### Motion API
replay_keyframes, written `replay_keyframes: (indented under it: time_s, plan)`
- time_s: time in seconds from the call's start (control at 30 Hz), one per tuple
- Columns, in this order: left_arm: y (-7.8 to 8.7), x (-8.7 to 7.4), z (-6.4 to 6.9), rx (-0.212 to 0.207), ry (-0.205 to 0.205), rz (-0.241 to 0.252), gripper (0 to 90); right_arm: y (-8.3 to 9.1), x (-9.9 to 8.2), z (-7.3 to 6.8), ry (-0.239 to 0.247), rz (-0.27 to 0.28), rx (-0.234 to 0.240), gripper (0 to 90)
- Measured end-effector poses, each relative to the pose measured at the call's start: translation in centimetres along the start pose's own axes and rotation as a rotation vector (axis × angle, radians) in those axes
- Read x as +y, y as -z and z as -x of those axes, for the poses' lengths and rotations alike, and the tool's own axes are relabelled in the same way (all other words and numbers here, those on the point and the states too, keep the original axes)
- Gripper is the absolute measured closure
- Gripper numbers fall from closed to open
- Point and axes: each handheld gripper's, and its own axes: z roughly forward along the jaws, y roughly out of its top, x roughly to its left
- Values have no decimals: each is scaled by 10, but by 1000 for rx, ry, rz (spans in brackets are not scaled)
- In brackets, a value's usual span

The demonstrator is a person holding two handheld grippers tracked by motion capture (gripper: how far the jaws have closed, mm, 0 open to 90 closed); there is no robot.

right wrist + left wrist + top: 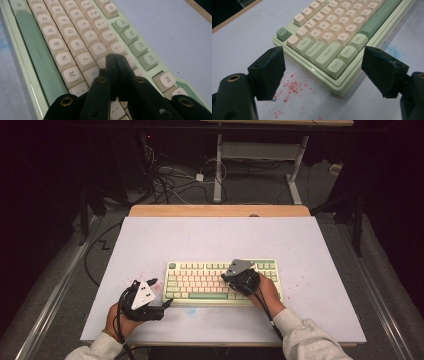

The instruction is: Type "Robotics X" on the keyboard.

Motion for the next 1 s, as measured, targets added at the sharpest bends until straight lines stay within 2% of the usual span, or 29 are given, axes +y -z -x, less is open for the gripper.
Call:
replay_keyframes:
  time_s: [0.23, 0.33, 0.5, 0.87, 1.0]
  plan:
    - [-1, 0, 0, -2, -4, -4, 184, 0, -1, 2, -10, -2, -13, 900]
    - [-1, 0, 0, -4, -4, -8, 184, -3, -1, 3, -6, -26, -6, 900]
    - [-1, 0, 0, -5, -4, -8, 184, 0, 0, 2, 2, -33, -4, 900]
    - [-1, 0, 0, -11, -3, -12, 184, 25, 2, 7, -47, 70, -7, 900]
    - [-1, 0, 0, -10, 0, -12, 184, 30, 2, 7, -48, 88, -7, 900]
